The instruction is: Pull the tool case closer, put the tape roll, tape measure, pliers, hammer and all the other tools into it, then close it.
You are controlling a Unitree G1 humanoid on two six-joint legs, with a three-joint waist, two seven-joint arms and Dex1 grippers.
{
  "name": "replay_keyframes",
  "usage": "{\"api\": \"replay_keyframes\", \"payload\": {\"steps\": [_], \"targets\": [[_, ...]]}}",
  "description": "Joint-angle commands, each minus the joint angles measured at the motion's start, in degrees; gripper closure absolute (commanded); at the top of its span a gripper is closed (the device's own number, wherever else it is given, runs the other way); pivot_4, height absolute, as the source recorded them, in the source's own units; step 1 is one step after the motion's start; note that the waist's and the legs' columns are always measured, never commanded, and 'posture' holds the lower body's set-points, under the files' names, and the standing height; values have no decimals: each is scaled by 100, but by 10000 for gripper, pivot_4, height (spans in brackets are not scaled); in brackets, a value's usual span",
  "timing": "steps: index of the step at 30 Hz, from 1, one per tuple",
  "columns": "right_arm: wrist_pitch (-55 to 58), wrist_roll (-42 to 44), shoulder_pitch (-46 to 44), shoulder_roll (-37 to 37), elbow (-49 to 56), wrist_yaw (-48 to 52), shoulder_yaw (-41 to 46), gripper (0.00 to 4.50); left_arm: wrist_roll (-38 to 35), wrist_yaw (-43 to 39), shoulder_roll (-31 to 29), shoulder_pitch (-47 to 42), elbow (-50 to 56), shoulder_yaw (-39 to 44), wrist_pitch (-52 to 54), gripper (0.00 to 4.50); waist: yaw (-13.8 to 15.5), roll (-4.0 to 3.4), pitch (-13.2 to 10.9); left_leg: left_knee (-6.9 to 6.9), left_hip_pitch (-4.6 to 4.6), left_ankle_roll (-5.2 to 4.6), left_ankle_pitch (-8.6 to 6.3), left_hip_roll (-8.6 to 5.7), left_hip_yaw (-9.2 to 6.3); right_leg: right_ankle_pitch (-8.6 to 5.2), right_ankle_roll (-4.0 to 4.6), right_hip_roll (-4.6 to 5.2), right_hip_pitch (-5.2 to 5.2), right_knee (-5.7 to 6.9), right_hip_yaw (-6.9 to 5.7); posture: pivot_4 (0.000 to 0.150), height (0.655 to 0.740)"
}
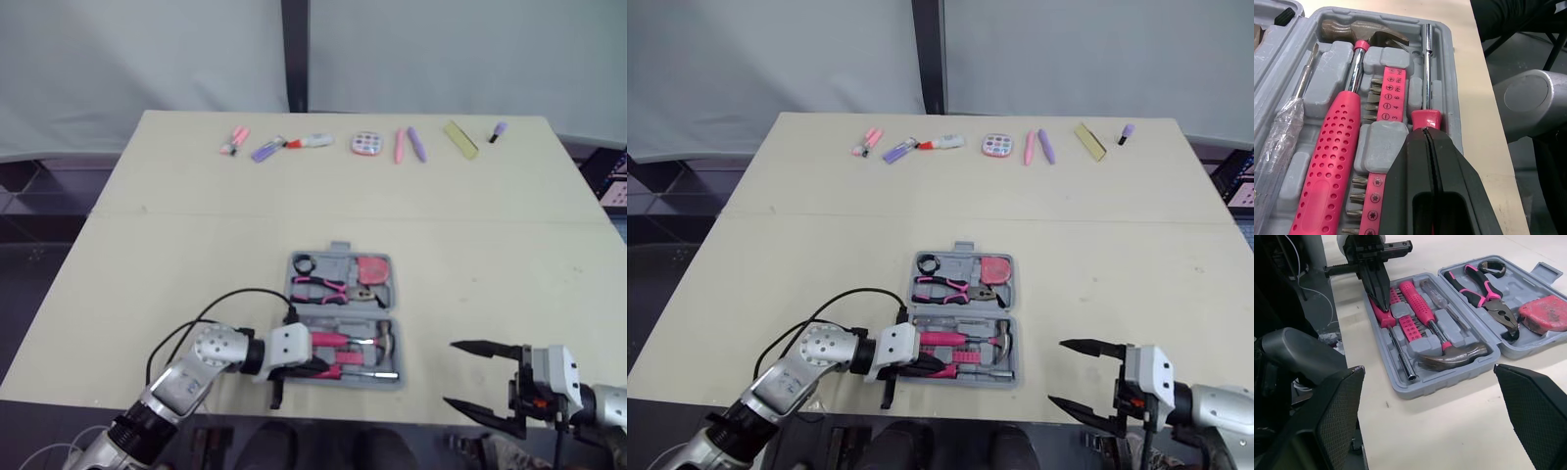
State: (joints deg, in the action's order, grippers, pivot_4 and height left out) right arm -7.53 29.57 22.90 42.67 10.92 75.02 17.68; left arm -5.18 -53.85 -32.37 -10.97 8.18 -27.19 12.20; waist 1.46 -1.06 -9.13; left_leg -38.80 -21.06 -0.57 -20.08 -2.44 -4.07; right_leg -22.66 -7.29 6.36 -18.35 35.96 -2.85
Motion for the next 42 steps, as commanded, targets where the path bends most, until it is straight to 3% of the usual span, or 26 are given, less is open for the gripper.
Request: {"api": "replay_keyframes", "payload": {"steps": [1, 11, 13, 21, 25, 31, 35, 42], "targets": [[-40, 83, 47, 16, 183, -76, 176, 0, 456, 3, -61, 250, -548, -332, 66, 44617, -2, -1, 7, 1, 1, 0, 0, 0, 0, 0, 0, 0, 0, 0, 1, 1500, 7400], [10, 75, 27, 14, 216, -94, 202, 0, 408, 116, -12, 374, -664, -208, -92, 44617, -1, -9, 27, 21, 45, -3, -2, -1, 0, 0, 0, 3, 44, -15, 1, 1500, 7400], [21, 75, -46, -3, 210, -134, 177, 0, 55, 170, 65, 403, -462, 151, 26, 44617, -6, -7, 29, 53, 94, -4, -2, -1, 5, 0, 0, 5, 97, -47, 2, 1500, 7400], [298, 1, -244, -245, 462, -647, -122, 0, -1467, 445, 48, 812, 806, 2064, 1067, 44617, -15, 1, 14, 53, 79, 1, 0, 12, 1, 0, 0, 3, 82, -50, 12, 1500, 7400], [665, -245, -174, -526, 759, -1403, -259, 0, -1512, 1098, 58, 1634, 1305, 3200, 878, 31790, -38, 9, 4, 62, 77, 7, -3, 24, -6, -1, 1, 11, 80, -59, 20, 1500, 7400], [877, -459, 208, -1034, 1179, -2264, -368, 0, -1405, 2214, 715, 2942, 1717, 4323, 641, 1461, 6, 18, -3, 61, 73, 7, -3, 13, -7, -1, 1, 19, 87, -97, 23, 1500, 7400], [825, -615, 564, -1223, 1299, -2502, -404, 0, -1648, 2599, 1193, 3859, 2198, 4813, 653, 682, -6, 30, -7, 62, 72, 10, -5, 13, -5, -1, 1, 20, 87, -110, 26, 1500, 7400], [877, -686, 813, -1218, 1376, -2534, -525, 0, -1756, 2706, 1337, 4408, 2558, 4882, 787, 682, -11, 36, -12, 65, 72, 18, -4, 21, -2, -1, 2, 19, 91, -129, 28, 1500, 7400]]}}
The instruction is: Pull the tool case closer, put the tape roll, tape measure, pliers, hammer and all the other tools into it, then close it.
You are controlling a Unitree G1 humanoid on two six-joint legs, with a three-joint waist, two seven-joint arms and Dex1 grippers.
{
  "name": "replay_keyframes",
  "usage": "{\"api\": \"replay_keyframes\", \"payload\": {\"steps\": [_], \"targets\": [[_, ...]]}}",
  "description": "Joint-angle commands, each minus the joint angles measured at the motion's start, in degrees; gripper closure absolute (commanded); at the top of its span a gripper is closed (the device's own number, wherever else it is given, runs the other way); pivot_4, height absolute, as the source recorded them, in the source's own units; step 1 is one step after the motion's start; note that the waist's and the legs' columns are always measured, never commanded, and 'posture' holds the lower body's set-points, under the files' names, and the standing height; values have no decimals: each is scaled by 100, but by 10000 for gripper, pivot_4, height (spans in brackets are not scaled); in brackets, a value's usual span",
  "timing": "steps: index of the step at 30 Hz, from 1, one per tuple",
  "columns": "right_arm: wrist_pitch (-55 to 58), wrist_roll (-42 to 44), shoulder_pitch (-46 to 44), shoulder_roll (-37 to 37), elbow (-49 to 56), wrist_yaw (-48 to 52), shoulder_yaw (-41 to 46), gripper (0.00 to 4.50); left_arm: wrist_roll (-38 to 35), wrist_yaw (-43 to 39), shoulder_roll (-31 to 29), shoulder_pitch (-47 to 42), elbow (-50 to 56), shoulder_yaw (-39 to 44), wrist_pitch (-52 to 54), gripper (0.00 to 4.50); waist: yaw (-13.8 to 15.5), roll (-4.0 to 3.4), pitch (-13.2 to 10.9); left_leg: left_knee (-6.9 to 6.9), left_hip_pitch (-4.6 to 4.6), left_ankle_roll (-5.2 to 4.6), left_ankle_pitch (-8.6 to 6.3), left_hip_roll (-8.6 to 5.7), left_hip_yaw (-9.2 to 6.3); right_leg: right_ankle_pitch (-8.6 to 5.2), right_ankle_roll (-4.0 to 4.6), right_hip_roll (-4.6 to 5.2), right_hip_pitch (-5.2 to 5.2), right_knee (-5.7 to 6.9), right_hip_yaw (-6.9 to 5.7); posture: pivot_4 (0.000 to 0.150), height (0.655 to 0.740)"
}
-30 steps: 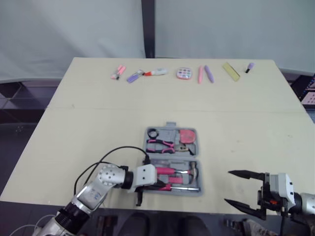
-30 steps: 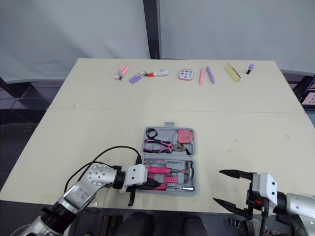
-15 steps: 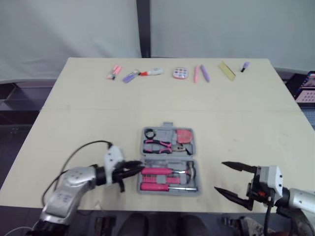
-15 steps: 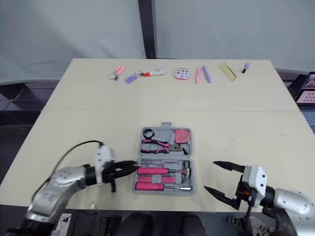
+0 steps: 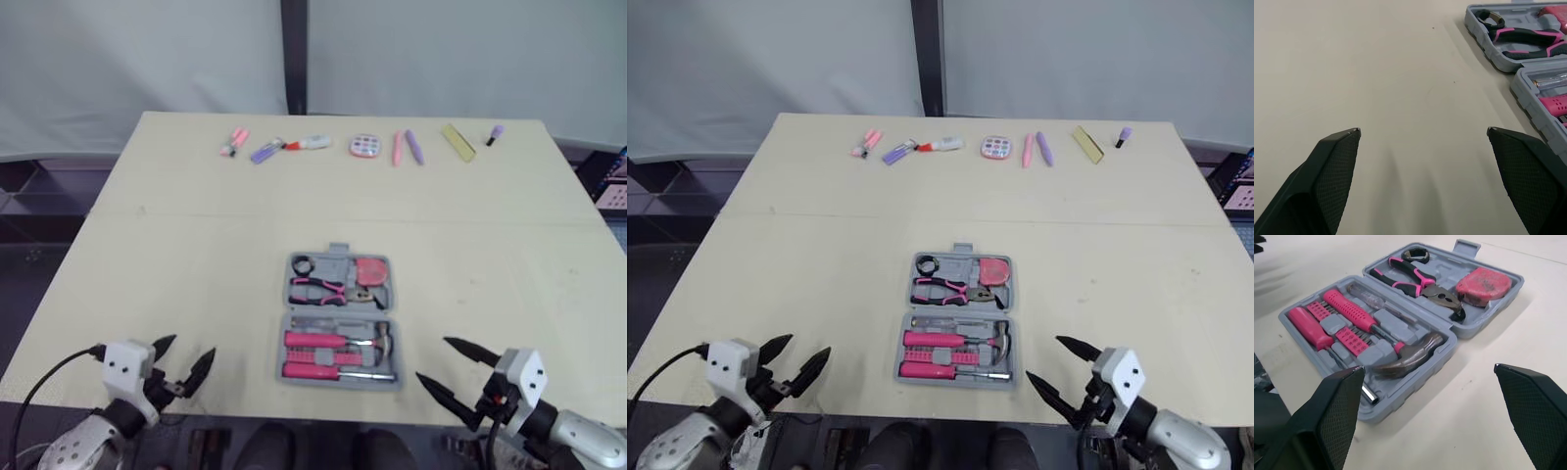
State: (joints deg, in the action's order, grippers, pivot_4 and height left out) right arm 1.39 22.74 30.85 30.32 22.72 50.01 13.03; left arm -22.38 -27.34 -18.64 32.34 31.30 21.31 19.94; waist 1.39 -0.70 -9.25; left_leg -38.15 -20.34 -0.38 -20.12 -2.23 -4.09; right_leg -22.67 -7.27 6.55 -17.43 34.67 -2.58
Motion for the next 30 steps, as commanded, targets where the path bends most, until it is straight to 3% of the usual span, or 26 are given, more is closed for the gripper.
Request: {"api": "replay_keyframes", "payload": {"steps": [1, 5, 6, 8, 13, 15, 17, 26, 30], "targets": [[-51, -107, -31, 58, 168, -47, -98, 0, -6, 35, -85, 70, 246, 3, 20, 682, -5, 0, 0, 1, 0, 0, 0, 0, 1, 0, 0, -1, -1, -1, 1, 1500, 7400], [240, -436, -218, 262, 156, -281, -166, 0, -4, -125, -279, -124, 117, -147, 38, 682, -5, -1, -1, 2, 0, 0, 0, 0, 2, 0, 1, -2, -2, 0, 1, 1500, 7400], [328, -509, -298, 305, 155, -356, -163, 0, 30, -136, -346, -270, 18, -187, 25, 4442, -5, -2, -1, 2, 0, 0, 0, 0, 2, 0, 1, -2, -3, 0, 1, 1500, 7400], [785, -231, -620, 381, 115, -383, -141, 0, 50, -254, -510, -681, -287, -319, 30, 7887, 7, -3, -1, 2, 0, 0, 0, -1, 1, -1, 1, -4, -2, 1, 0, 1500, 7400], [1416, -179, -1240, 505, -50, -471, -205, 22909, 48, -348, -654, -1512, -937, -533, 16, 33449, -11, -5, -2, 7, 2, 2, 3, -4, 0, -1, 2, -11, -7, 15, -4, 1500, 7400], [1514, -206, -1366, 502, -90, -499, -233, 34634, 56, -374, -689, -1696, -1088, -608, 14, 44647, -18, -5, -2, 15, 1, 1, 2, -4, -1, -1, 1, -16, -13, 35, -6, 1500, 7400], [1607, -251, -1522, 478, -166, -562, -281, 44076, 78, -453, -764, -1925, -1261, -722, 25, 45000, -18, -3, -3, 20, 1, -1, 1, -4, -1, -1, 1, -19, -14, 37, -11, 1500, 7400], [2282, -563, -2318, 537, -574, -928, -742, 44076, 365, -1547, -1454, -3305, -2274, -1815, 88, 45000, -20, -5, -6, 12, 2, -1, 8, -10, 1, 0, 0, -15, -16, 48, -14, 1500, 7400], [2292, -756, -2700, 537, -737, -999, -896, 44076, 400, -1935, -1482, -3813, -2800, -2120, 58, 45000, -27, -7, -7, 8, 0, -1, 8, -12, 2, 0, 0, -17, -27, 66, -26, 1500, 7400]]}}
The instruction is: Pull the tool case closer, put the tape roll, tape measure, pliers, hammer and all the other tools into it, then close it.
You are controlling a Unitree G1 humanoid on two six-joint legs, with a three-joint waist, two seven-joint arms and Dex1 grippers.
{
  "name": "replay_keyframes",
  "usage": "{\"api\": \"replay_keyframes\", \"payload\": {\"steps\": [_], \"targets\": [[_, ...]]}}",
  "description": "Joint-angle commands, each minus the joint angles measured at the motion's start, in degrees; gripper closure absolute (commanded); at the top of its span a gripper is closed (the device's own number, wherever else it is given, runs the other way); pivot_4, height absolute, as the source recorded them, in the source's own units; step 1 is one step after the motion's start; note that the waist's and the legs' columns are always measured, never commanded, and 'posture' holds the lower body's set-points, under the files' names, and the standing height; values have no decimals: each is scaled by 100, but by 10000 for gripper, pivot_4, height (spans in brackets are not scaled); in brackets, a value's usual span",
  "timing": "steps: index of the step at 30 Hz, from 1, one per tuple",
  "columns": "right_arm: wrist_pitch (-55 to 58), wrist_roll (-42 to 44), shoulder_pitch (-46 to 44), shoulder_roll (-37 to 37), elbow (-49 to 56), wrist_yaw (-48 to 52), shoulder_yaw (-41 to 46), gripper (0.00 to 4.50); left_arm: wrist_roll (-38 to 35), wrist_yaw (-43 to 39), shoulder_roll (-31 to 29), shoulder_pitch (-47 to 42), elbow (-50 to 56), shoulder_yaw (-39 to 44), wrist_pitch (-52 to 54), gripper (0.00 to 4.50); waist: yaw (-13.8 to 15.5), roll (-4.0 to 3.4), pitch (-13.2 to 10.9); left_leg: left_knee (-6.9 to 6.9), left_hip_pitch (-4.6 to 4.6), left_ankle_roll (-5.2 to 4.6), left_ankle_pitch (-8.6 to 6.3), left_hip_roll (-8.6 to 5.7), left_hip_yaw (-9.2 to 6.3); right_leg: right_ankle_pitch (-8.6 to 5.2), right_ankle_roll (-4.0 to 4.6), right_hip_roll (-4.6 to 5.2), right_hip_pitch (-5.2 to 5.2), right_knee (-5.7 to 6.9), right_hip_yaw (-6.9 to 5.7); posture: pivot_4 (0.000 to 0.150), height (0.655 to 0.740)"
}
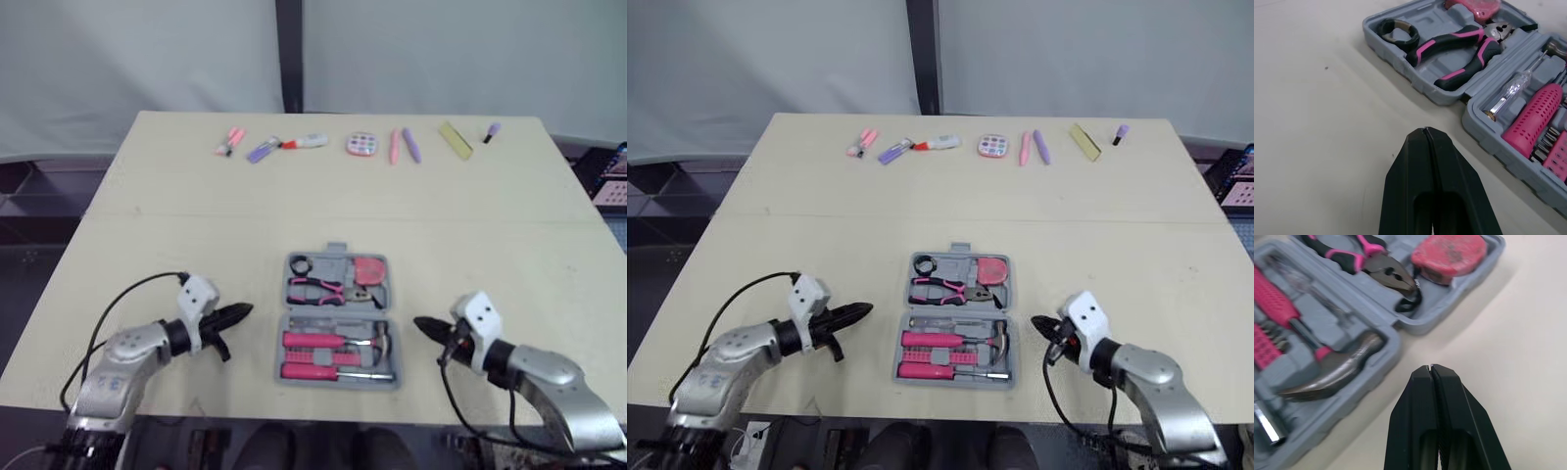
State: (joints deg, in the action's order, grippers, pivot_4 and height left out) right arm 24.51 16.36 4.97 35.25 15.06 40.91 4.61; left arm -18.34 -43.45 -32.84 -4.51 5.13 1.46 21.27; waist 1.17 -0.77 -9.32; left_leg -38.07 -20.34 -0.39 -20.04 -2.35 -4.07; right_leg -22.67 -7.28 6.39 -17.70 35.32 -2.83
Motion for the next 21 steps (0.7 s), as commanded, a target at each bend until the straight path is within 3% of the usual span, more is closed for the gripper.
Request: {"api": "replay_keyframes", "payload": {"steps": [1, 7, 21], "targets": [[-25, -148, -137, 50, 2, -81, -60, 44076, -8, -385, -53, -164, -220, -171, -77, 45000, -17, 0, 0, 1, 1, 0, 0, 0, 0, 0, 0, 0, -2, 4, 0, 1500, 7400], [314, -321, -443, 185, -201, -17, -305, 44076, 434, -784, -72, -599, -816, -704, -413, 45000, -50, 0, -2, -1, -1, 0, 0, -1, 1, 0, 0, 0, -10, 17, -3, 1500, 7400], [483, -637, -1138, 85, -731, 30, -927, 44076, 957, -660, 404, -1322, -1870, -994, -968, 45000, -121, 2, -3, -14, -45, 0, 2, -4, 9, 1, -1, 0, -79, 66, -13, 1500, 7400]]}}
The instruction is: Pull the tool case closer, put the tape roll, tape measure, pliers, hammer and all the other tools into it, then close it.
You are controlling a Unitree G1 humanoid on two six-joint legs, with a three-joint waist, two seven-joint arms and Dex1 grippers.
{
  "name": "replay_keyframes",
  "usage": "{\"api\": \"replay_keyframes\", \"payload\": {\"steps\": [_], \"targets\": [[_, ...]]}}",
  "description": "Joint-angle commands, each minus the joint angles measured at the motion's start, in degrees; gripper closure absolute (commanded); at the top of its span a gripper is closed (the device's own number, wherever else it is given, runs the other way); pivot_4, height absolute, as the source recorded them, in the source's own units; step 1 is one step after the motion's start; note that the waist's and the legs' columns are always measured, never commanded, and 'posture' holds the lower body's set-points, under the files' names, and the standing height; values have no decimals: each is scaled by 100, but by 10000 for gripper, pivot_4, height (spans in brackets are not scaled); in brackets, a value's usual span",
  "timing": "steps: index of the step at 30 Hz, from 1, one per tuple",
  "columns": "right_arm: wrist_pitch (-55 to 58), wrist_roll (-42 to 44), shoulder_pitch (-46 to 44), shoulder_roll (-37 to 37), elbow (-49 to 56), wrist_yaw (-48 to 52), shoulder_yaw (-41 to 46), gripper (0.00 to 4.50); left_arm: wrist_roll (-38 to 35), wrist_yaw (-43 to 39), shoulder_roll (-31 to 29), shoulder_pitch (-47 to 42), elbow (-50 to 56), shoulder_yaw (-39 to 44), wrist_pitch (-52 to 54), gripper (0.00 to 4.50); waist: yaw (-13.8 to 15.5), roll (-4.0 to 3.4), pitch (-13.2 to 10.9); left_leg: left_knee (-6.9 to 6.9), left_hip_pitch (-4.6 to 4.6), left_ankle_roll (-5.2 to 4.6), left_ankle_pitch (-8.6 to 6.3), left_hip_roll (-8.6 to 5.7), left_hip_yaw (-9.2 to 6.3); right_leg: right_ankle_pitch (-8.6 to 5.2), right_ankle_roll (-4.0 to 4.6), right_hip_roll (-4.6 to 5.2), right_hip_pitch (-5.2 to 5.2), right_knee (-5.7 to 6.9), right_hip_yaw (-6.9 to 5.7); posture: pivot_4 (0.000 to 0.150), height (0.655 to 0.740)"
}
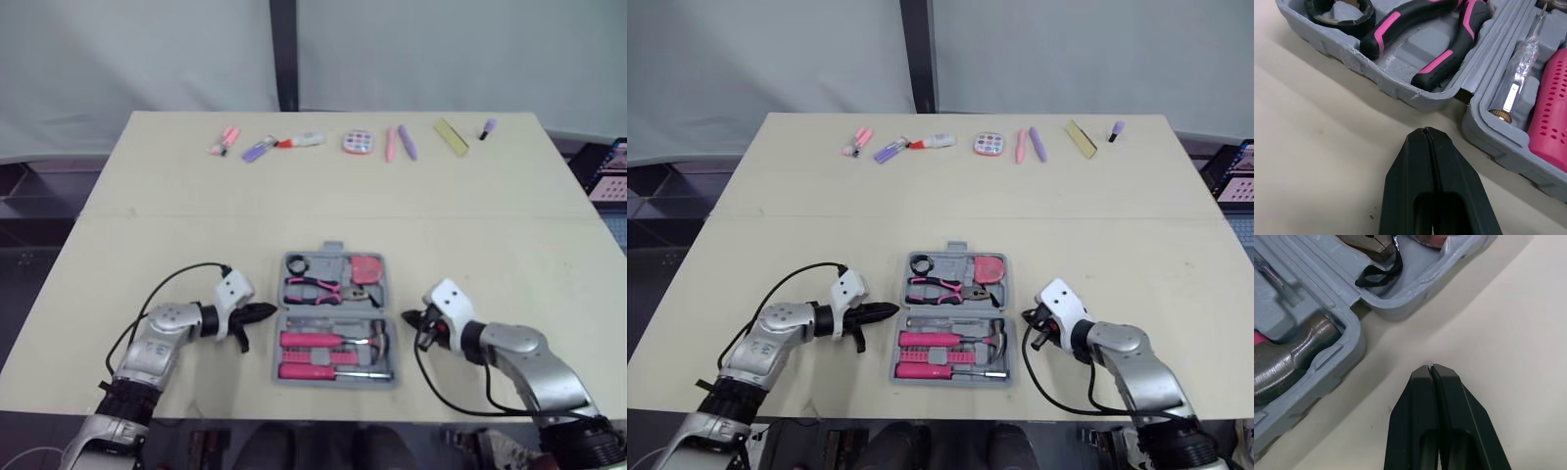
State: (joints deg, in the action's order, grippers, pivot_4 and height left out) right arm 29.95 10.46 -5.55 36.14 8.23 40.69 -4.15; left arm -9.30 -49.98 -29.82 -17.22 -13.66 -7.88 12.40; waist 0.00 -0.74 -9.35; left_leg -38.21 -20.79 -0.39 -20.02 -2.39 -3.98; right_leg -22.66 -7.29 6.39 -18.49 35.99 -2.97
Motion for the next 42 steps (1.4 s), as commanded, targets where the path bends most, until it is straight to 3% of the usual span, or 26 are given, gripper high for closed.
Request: {"api": "replay_keyframes", "payload": {"steps": [1, 14, 42], "targets": [[-63, -53, -126, -11, -65, 69, -75, 44076, 67, -3, 149, -60, 17, -91, -74, 45000, -7, 0, 0, -3, -6, 0, 0, 0, -1, 0, 0, -1, -3, 1, -1, 1500, 7400], [1, -13, -438, -111, -35, 262, -339, 44076, 204, 10, 457, -87, 66, -250, -40, 45000, 29, 0, 0, -29, -32, -2, 2, -11, -17, 1, -2, 5, -11, 4, -4, 1500, 7400], [263, 150, 20, 155, 667, 609, -414, 44076, 154, 47, 250, 847, 1343, -217, 673, 45000, -1, 0, 0, -23, -32, -4, 2, -11, -17, 1, -2, 6, -11, 2, 0, 1500, 7400]]}}
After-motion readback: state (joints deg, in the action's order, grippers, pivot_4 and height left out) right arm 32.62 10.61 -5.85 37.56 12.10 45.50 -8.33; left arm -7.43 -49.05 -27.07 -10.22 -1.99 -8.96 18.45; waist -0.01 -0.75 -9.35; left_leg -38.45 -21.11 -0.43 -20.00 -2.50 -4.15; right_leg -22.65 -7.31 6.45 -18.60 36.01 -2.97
